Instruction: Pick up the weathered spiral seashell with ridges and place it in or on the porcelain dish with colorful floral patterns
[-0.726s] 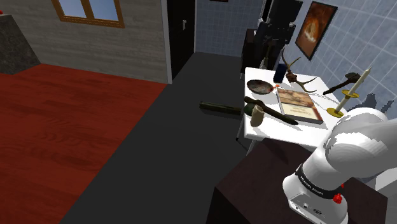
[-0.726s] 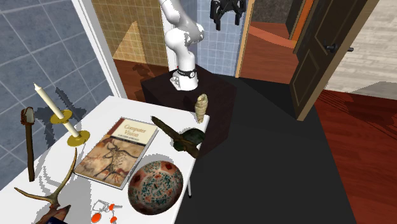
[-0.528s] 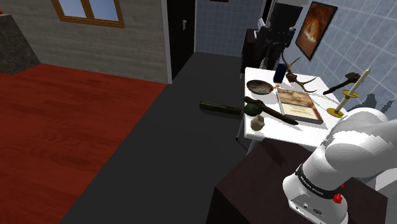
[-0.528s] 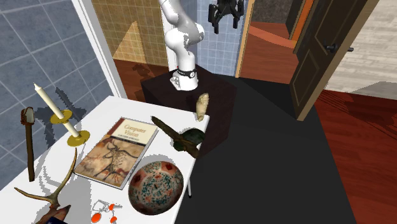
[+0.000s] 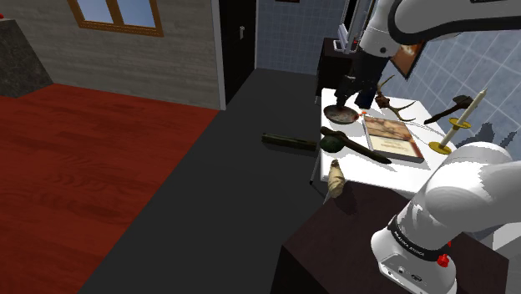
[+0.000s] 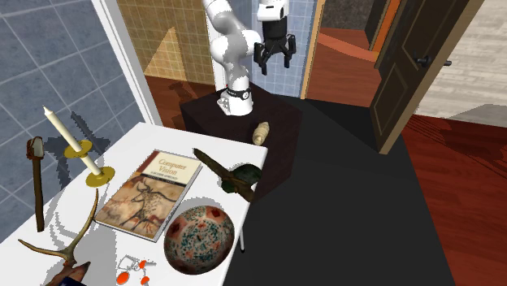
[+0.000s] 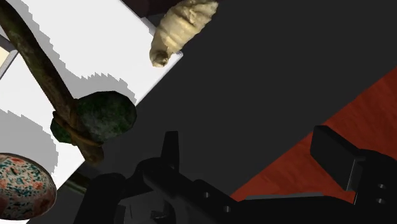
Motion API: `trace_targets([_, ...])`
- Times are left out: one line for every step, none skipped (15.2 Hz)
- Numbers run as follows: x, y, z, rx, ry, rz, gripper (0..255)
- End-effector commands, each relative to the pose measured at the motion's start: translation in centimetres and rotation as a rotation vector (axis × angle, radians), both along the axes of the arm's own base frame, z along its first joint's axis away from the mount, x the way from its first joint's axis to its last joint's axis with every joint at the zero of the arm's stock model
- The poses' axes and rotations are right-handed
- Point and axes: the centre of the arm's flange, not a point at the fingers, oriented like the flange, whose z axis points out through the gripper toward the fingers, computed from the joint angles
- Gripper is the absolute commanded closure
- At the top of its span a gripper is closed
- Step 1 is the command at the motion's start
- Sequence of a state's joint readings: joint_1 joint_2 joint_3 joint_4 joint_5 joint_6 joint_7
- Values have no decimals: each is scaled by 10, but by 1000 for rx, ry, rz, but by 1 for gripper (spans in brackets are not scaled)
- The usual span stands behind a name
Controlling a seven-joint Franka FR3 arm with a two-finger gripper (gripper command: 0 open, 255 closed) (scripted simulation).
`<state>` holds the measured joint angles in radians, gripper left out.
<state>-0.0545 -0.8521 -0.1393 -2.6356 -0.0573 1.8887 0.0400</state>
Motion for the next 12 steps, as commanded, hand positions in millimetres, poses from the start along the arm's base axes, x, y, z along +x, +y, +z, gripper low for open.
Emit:
trace_targets([-2, -9, -23, -12, -20, 8, 0])
trace_targets([-3, -14, -35, -18, -28, 12, 0])
trace_targets([-4, -20, -47, -23, -37, 15, 0])
trace_targets([-5, -25, -58, -29, -45, 19, 0])
trace_targets([-5, -31, -70, -35, -54, 22, 0])
trace_targets([-6, -36, -82, -40, -62, 26, 0])
trace_targets([-6, -42, -94, -46, -70, 29, 0])
trace_targets([-7, -48, -105, -52, -79, 32, 0])
trace_targets([-7, -54, -117, -57, -87, 36, 0])
trace_targets([-7, -59, -129, -63, -96, 39, 0])
trace_targets([-7, -65, -140, -69, -104, 43, 0])
trace_targets([-7, -71, -152, -74, -112, 46, 0])
